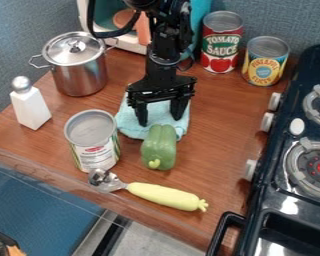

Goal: Moved the blue rag to the center of the table

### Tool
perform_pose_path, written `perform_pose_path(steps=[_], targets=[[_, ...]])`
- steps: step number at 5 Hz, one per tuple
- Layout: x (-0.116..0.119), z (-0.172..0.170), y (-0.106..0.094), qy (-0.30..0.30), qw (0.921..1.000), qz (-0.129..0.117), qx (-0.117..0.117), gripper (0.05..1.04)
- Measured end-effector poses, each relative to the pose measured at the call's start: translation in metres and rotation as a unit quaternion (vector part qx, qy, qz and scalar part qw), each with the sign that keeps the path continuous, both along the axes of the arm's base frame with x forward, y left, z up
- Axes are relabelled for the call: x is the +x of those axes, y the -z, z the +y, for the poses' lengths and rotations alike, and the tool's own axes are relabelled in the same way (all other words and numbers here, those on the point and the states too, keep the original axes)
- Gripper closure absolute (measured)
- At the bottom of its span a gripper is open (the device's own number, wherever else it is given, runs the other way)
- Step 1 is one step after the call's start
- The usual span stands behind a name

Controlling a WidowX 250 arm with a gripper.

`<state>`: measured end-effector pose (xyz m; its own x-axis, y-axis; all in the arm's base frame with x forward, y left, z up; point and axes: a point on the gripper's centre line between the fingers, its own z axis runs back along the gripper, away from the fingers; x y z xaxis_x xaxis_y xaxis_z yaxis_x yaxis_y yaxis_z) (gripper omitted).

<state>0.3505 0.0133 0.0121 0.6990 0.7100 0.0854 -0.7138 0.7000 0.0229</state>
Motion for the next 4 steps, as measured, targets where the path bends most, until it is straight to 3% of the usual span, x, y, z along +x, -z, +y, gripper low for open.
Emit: perform_pose_path(steps=[4], targets=[[0.017,-0.044,0.004,0.038,0.9985,-0.014,-0.037,0.084]])
